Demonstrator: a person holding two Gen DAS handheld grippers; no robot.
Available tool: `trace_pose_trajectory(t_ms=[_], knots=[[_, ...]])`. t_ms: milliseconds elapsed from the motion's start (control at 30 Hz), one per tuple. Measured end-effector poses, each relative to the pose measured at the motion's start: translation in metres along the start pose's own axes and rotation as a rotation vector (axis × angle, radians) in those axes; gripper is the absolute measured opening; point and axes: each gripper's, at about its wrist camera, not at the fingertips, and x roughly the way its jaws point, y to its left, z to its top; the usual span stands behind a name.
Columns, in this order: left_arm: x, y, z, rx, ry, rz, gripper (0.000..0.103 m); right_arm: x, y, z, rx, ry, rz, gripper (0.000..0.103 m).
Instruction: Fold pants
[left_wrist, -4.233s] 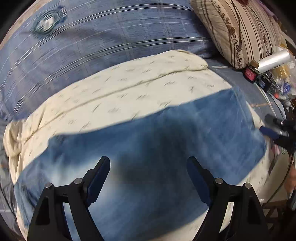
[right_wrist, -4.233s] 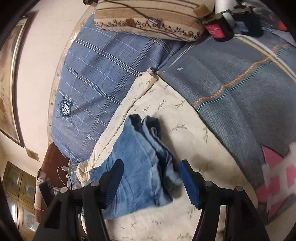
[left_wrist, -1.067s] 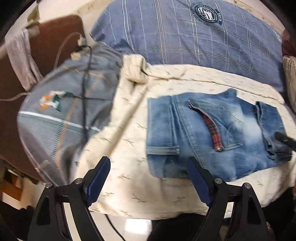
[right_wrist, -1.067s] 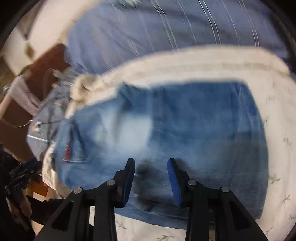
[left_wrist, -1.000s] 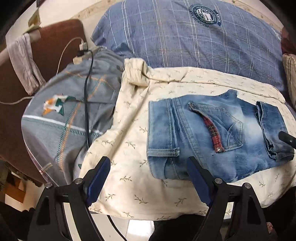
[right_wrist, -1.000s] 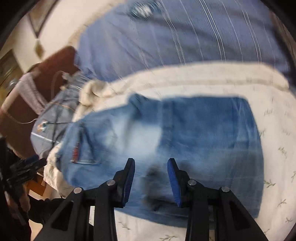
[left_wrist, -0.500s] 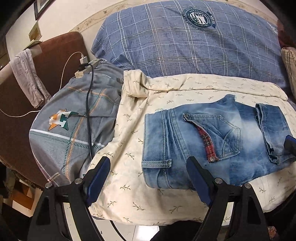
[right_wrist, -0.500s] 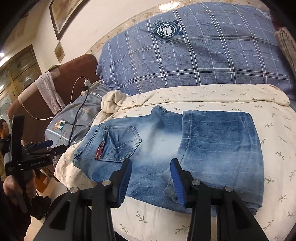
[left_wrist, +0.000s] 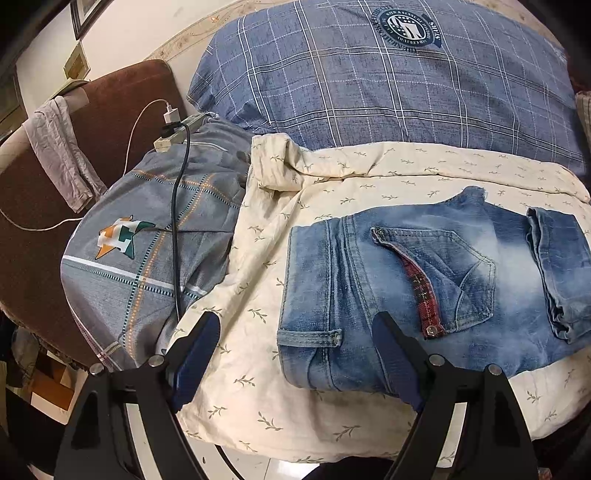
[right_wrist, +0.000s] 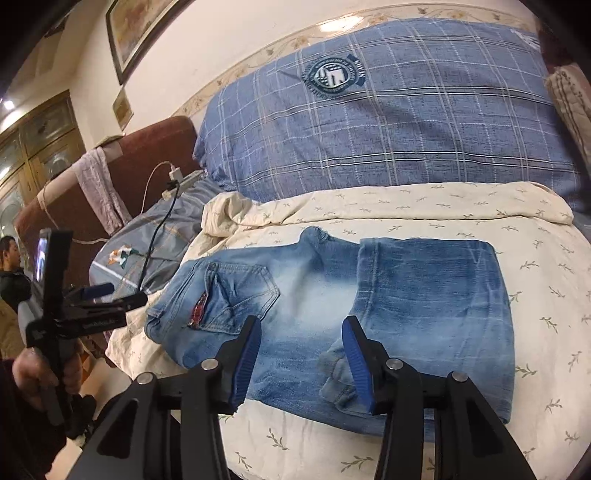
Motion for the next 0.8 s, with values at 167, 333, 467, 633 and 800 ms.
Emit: trace_pose_trajectory(t_ms=[167,333,467,633,800], knots=[[0.005,0.001,0.0,-0.021,0.012,0.001,0.085,0.0,-0.012,0.003,0.071,0.007,-0.016,0.05],[0.012,0.006,0.0,-0.047,0.021,-0.009,0.086,0.0,-0.016,0.003,0.092,0.006,-0.023,0.05],[0.022,0.029,0.005,-0.136,0.034,-0.089,0.086,0.0,-0.016,0.002,0.09,0.009,-0.029,0.05],[0.028,0.062,0.007,-0.23,0.046,-0.203,0.091,0.003,-0.018,0.002,0.097,0.013,-0.038,0.05],[0.048,0.061,-0.009,-0.246,0.125,-0.251,0.092,0.01,-0.017,0.003,0.098,0.027,-0.042,0.05]])
